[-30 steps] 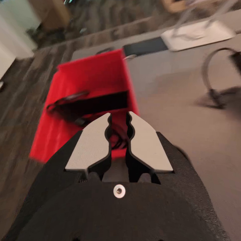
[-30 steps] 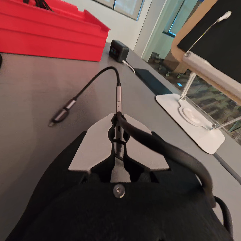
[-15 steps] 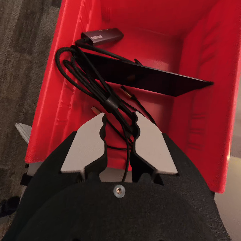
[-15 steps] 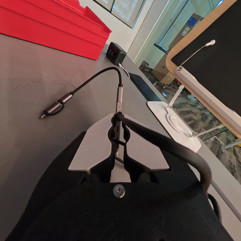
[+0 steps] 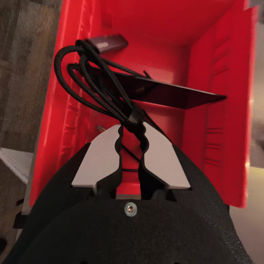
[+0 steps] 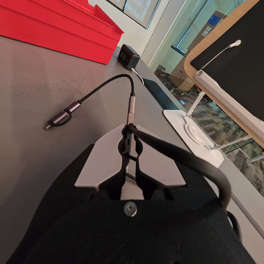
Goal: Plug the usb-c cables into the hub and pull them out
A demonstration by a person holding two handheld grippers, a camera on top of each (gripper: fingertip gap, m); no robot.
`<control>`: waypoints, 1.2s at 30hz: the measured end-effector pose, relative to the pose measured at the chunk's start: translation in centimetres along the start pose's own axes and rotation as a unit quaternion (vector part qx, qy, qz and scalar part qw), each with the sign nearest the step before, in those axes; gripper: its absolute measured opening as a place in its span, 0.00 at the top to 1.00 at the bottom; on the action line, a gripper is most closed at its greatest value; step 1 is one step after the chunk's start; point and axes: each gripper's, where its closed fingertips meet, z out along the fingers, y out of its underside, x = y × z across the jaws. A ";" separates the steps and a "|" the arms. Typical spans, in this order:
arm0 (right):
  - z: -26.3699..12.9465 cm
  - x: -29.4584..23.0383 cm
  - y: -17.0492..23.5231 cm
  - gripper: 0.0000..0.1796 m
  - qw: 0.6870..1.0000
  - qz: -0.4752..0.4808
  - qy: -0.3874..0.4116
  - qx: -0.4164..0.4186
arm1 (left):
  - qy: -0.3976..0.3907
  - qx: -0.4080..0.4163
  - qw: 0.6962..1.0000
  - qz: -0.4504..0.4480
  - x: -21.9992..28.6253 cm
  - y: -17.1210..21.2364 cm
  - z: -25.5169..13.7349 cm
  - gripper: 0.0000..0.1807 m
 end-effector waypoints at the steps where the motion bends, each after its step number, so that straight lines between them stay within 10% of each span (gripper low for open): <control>1: 0.1 -0.2 0.0 0.94 1.000 0.007 -0.006 -0.002 | 0.004 0.021 1.000 0.004 0.3 -0.6 -1.0 0.88; 17: -6.5 -7.3 3.5 0.80 0.969 0.115 -0.111 -0.190 | 0.177 0.225 0.949 0.132 15.3 -8.0 -14.0 0.90; 27: -9.4 -10.1 -12.1 0.88 0.981 0.109 -0.102 0.126 | 0.391 0.216 0.888 0.110 32.9 -8.8 -11.6 0.90; 36: -7.0 -3.9 -13.1 0.86 0.920 0.330 -0.019 0.209 | 0.466 0.206 0.853 0.111 45.1 -6.8 -11.3 0.90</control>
